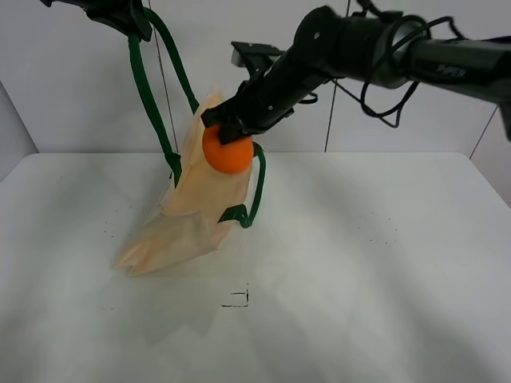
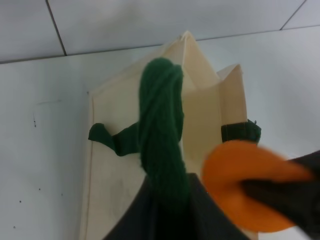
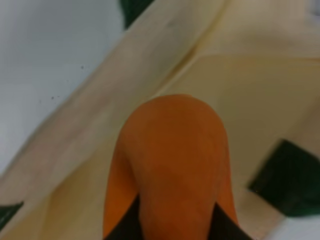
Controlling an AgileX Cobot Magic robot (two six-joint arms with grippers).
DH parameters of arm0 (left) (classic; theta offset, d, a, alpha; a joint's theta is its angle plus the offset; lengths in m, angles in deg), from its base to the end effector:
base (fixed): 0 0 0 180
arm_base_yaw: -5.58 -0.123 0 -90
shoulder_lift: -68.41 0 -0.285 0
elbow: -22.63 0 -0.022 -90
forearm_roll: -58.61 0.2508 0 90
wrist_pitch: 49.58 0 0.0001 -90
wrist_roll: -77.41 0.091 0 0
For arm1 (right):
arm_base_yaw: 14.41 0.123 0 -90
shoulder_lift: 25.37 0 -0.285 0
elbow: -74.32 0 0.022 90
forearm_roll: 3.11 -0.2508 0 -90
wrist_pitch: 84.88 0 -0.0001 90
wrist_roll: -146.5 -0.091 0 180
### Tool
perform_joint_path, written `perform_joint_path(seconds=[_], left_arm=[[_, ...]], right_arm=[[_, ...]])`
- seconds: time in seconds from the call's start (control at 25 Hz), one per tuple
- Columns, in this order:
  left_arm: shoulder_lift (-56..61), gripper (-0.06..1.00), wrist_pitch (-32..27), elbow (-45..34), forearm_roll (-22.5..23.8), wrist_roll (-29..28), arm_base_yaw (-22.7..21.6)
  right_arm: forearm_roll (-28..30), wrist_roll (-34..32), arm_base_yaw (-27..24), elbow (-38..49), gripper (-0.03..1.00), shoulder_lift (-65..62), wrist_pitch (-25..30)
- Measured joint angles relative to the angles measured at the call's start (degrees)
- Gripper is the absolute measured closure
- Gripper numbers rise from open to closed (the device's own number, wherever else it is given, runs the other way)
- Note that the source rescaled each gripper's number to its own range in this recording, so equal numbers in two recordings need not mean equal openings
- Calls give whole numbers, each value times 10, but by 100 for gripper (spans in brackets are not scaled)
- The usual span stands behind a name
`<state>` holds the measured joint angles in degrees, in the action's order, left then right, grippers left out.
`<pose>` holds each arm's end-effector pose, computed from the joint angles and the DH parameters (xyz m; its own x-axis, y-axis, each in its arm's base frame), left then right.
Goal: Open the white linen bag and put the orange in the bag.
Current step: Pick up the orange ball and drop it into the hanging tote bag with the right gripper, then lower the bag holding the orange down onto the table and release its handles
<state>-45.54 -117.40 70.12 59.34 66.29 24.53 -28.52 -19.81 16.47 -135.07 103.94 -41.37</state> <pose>0.3805 -0.1295 0.4402 -0.7081 0.0442 -0.7047 0.1868 0.9742 -0.1266 0.4038 0.2728 0.2548 -0.7201 -0.3274 -0.6118 -0.5873 0.7572 0.2860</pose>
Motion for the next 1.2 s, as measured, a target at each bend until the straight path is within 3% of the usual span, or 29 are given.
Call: perform_joint_path(seconds=[0.36, 0.44, 0.48, 0.56, 0.64, 0.8, 1.08, 1.2], left_arm=[[0, 94, 0, 0, 0, 0, 0], [0, 94, 0, 0, 0, 0, 0], [0, 94, 0, 0, 0, 0, 0], [0, 94, 0, 0, 0, 0, 0], [0, 94, 0, 0, 0, 0, 0], [0, 94, 0, 0, -1, 0, 0], [0, 94, 0, 0, -1, 0, 0], [0, 94, 0, 0, -1, 1, 0]], right_arm=[[-80, 24, 15, 1, 93, 70, -68], [-86, 31, 16, 1, 69, 70, -71], [-87, 32, 18, 1, 47, 70, -72], [-83, 34, 18, 1, 16, 70, -74], [-73, 34, 19, 1, 4, 70, -72], [-3, -7, 19, -23, -3, 64, -15], [170, -152, -10, -139, -3, 55, 217], [199, -162, -33, -147, -3, 54, 248]])
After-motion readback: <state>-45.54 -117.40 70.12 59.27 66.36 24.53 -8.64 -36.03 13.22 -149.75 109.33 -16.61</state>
